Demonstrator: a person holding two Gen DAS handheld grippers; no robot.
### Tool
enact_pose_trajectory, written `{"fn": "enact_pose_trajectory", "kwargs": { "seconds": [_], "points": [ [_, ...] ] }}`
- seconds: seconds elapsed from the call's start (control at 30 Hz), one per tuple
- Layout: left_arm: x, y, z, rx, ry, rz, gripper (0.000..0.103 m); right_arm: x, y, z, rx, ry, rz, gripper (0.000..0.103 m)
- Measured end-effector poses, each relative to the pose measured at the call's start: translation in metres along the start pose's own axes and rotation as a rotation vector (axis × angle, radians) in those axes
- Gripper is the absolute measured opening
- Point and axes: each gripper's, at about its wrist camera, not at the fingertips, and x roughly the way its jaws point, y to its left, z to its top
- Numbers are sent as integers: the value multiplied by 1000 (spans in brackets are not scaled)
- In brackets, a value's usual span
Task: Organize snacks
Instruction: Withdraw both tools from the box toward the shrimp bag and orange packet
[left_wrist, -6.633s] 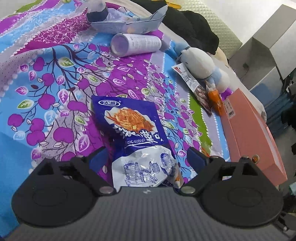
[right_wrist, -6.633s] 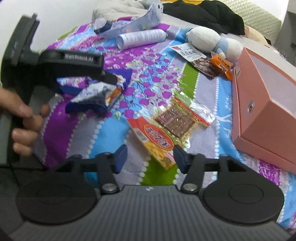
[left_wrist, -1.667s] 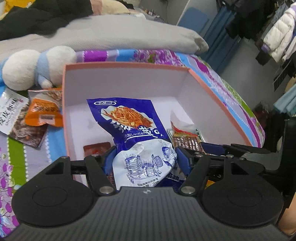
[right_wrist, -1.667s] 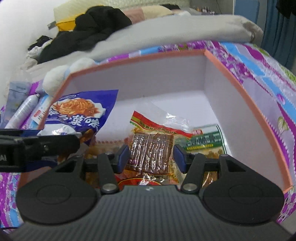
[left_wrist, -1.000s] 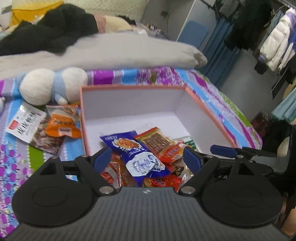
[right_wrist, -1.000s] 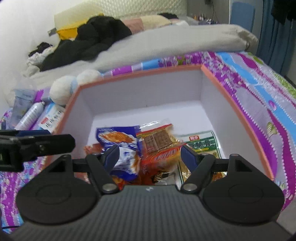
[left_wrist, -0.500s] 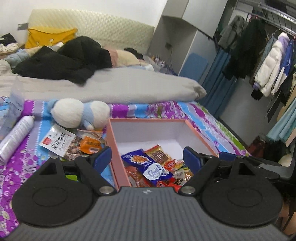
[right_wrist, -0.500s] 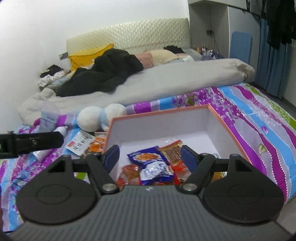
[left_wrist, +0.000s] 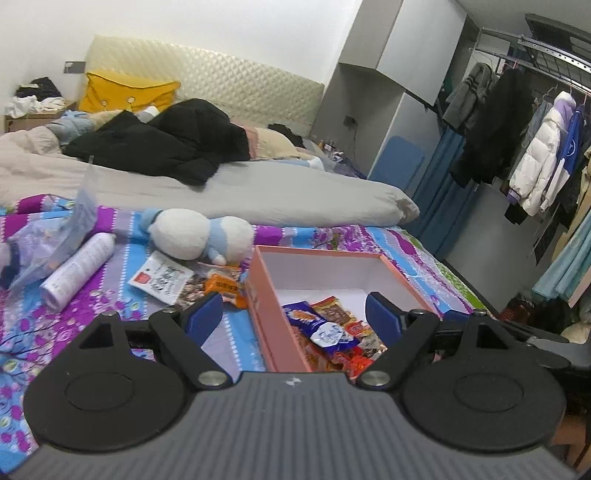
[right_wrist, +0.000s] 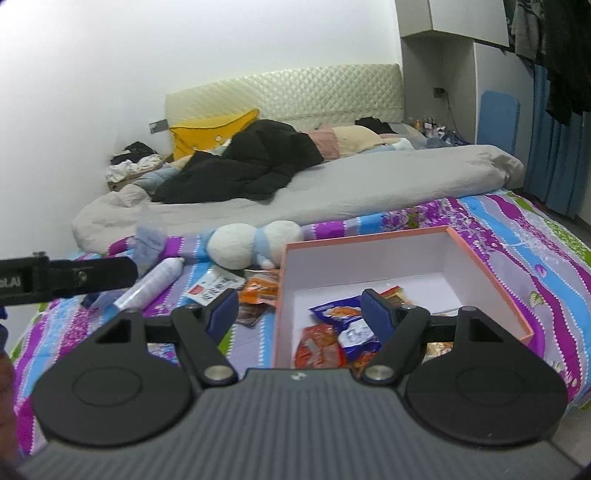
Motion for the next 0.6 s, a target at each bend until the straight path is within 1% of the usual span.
{"fn": "enact_pose_trajectory", "kwargs": {
  "seconds": [0.17,0.33,0.5,0.6],
  "points": [
    [-27,11,-18,-6,-13,33,87,-15,18,-16,-16,-1,14,75],
    [-51,21,-44,-24,-13,66,87,-28,29,-35,-3,-2,33,75],
    [-71,25,-72,-37,-12,99,87,-42,43,-54,-43,-21,45,75],
    [-87,29,-86,-65,-29,110,87,-49,50,-62,-65,-27,54,75]
  ]
}}
